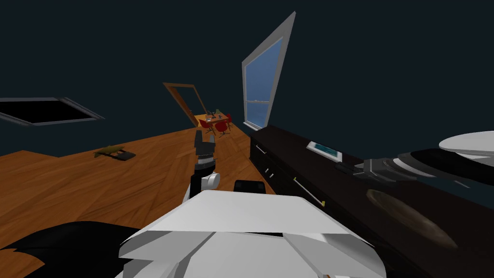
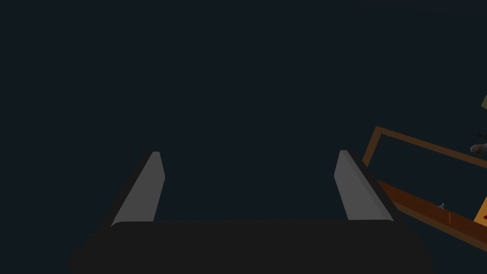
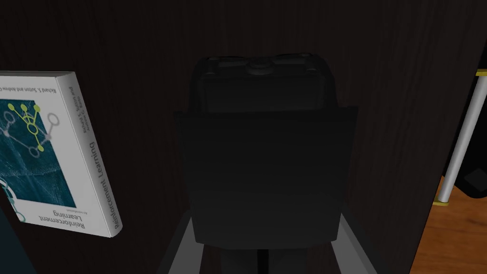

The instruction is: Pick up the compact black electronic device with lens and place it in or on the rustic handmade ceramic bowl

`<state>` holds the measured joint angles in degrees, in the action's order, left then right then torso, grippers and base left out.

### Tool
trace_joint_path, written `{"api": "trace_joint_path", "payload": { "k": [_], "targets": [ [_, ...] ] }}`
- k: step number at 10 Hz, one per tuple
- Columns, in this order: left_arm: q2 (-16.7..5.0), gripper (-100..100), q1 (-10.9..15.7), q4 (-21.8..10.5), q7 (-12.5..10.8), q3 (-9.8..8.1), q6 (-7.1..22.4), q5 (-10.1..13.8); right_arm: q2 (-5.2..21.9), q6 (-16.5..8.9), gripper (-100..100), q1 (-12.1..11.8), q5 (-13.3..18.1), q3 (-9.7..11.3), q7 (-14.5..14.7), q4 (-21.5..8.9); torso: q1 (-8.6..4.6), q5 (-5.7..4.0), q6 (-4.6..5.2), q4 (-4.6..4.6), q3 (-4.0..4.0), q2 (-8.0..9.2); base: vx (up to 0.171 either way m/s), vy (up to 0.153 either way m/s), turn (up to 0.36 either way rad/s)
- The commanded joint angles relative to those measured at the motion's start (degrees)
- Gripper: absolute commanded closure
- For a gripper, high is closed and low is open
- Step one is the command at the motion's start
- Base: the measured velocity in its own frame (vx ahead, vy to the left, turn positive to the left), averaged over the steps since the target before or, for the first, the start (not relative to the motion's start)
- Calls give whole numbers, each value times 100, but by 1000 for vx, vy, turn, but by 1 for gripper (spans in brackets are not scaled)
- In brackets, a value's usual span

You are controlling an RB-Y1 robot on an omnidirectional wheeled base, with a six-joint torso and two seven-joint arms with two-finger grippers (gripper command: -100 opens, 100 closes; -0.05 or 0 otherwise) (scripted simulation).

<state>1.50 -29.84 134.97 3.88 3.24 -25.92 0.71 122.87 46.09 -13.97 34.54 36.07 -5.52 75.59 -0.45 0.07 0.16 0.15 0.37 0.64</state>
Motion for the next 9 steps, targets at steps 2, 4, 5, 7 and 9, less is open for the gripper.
{"api": "trace_joint_path", "payload": {
  "k": [2, 4, 5, 7, 9],
  "targets": [
    [0, 0, 0, 0, 0, 0, 0, 0, 148, 204, 100, -44, -92, 43, 124, 35, -4, 0, -1, 0, 5, 10, -152, -173, 60],
    [0, 0, 0, 0, 0, 0, 0, 0, 296, 394, 100, -184, -237, 70, 287, -35, 1, 0, -1, 0, 5, 11, -146, -148, 90],
    [0, 0, 1, 0, 0, 0, 0, 0, 344, 463, 100, -241, -294, 78, 351, -66, 10, 3, -4, -2, 5, 12, -129, -138, 81],
    [0, 0, 1, 0, 0, 0, 0, 0, 470, 677, 100, -426, -479, 99, 552, -163, -1, 3, -6, -3, 2, 7, -140, -173, 120],
    [0, 0, 0, 0, 0, 0, 0, 0, 550, 873, 100, -604, -653, 117, 743, -241, 8, 2, -6, -4, -1, 2, -134, -132, 103]
  ]
}}
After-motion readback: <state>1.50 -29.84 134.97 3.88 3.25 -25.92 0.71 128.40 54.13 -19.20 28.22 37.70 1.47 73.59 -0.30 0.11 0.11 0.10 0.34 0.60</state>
